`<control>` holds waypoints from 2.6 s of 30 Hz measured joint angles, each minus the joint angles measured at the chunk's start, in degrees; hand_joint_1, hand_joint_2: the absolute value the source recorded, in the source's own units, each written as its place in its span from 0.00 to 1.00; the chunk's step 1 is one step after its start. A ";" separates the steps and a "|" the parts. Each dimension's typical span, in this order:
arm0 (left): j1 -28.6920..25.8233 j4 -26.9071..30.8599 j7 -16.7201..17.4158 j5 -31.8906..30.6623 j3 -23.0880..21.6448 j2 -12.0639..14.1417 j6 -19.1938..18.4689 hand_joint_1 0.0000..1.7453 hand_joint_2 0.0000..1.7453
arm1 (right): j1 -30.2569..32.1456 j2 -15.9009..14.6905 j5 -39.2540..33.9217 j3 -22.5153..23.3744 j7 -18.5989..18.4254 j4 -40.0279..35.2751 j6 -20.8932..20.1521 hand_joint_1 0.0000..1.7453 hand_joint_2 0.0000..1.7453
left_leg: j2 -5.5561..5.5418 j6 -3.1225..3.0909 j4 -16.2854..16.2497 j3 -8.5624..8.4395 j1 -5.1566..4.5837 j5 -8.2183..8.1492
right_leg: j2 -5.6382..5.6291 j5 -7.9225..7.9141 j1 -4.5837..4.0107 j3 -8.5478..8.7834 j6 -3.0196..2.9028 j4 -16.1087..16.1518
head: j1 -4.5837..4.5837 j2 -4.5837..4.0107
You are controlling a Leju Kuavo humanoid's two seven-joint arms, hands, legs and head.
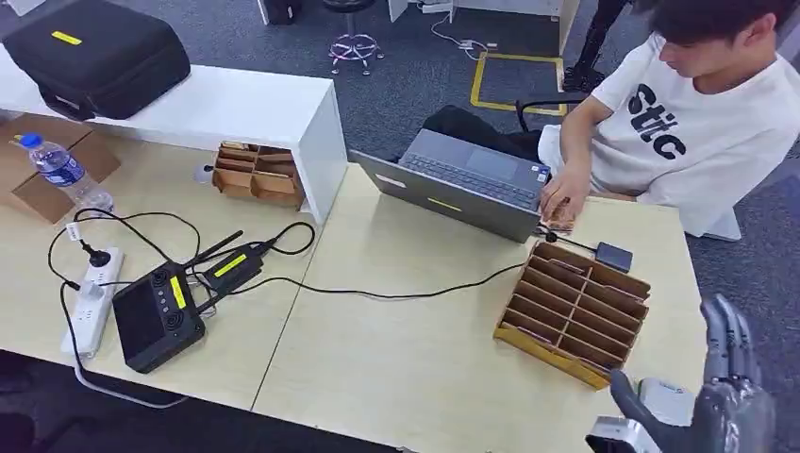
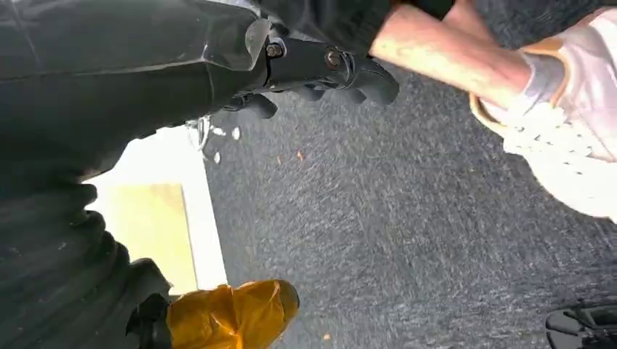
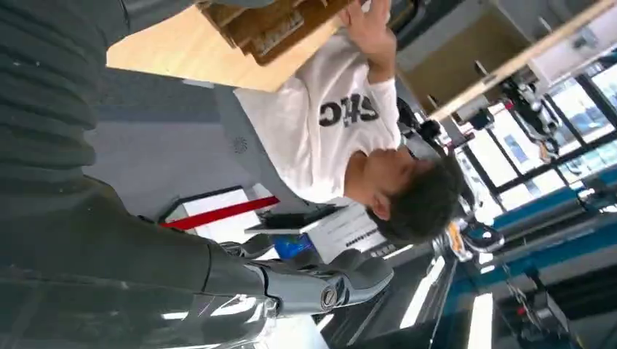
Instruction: Pass the card to the sensor for recognition and then transmit it.
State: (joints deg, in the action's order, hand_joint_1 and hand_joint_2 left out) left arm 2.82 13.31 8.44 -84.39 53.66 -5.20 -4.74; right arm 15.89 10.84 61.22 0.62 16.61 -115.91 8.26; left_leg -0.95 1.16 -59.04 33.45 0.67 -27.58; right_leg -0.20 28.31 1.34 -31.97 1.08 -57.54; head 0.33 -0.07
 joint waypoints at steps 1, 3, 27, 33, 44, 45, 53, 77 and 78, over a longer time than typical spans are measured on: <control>0.10 0.00 -0.04 -0.04 0.00 0.00 0.00 0.00 1.00 | -0.57 0.00 0.30 -0.50 -0.37 1.12 0.26 0.00 1.00 | -0.01 -0.01 0.00 0.01 0.00 0.03 | 0.02 0.00 0.00 0.01 0.00 0.00 | -0.02 0.00; 0.14 0.00 -0.07 -0.13 0.00 0.02 -0.02 0.00 1.00 | -1.34 0.00 0.55 -1.25 -0.61 2.48 0.55 0.00 1.00 | -0.03 -0.01 0.00 0.00 0.00 0.03 | 0.04 0.00 0.00 0.03 0.00 0.00 | 0.00 0.00; 0.48 0.00 -0.85 -2.80 -0.13 0.15 -1.01 0.00 1.00 | -11.07 -0.11 8.31 -5.05 -7.19 18.31 0.70 0.00 1.00 | 0.02 0.03 0.00 -0.03 0.00 0.10 | -0.01 -0.09 0.00 0.04 -0.01 -0.01 | 0.00 0.00; 0.54 0.00 -1.33 -3.08 -0.70 0.24 -1.27 0.00 1.00 | -16.23 -0.42 10.03 -4.06 -11.24 27.45 2.76 0.00 1.00 | 0.02 0.03 -0.01 -0.03 -0.01 0.10 | -0.02 -0.09 0.01 0.01 -0.01 -0.01 | 0.00 0.00; 0.52 0.00 -1.33 -3.15 -0.98 0.31 -1.55 0.00 1.00 | -20.65 -1.01 9.11 5.79 -9.31 36.79 3.91 0.00 1.00 | 0.00 0.03 -0.03 -0.01 -0.01 0.09 | 0.00 -0.09 0.01 0.00 -0.01 -0.01 | 0.00 0.00; 0.53 0.00 -1.33 -3.15 -0.98 0.31 -1.60 0.00 1.00 | -20.77 -1.01 9.09 6.12 -9.31 36.88 3.91 0.00 1.00 | 0.00 0.03 -0.03 -0.01 -0.01 0.09 | 0.00 -0.09 0.01 0.00 -0.01 -0.01 | 0.00 0.00; 0.52 0.00 -1.33 -3.15 -0.98 0.31 -1.60 0.00 1.00 | -21.03 -1.01 9.01 7.56 -9.16 36.86 3.98 0.00 1.00 | 0.00 0.03 -0.03 -0.01 -0.01 0.09 | -0.01 -0.09 0.01 0.00 0.00 -0.01 | 0.00 0.00; 0.55 0.00 -1.33 -3.21 -1.07 0.33 -1.90 0.00 1.00 | -22.61 -0.44 12.13 5.87 -7.78 31.87 1.99 0.00 1.00 | 0.01 0.03 -0.03 0.00 -0.01 0.10 | -0.01 -0.10 0.01 0.01 0.00 -0.02 | 0.00 0.00; 0.56 0.00 -1.33 -3.21 -1.11 0.33 -1.92 0.00 1.00 | -22.95 -0.42 12.68 5.44 -8.22 31.90 1.84 0.00 1.00 | 0.00 0.03 -0.03 0.00 -0.01 0.10 | 0.00 -0.10 0.01 0.02 0.00 -0.02 | 0.00 0.00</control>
State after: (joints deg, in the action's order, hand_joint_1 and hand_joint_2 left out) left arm 3.37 13.31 7.10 -87.60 52.54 -4.87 -6.67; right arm -7.06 10.43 73.90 6.05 8.39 -84.02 10.10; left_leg -0.95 1.19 -59.07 33.46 0.65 -27.48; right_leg -0.21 28.21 1.35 -31.95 1.08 -57.56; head 0.33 -0.07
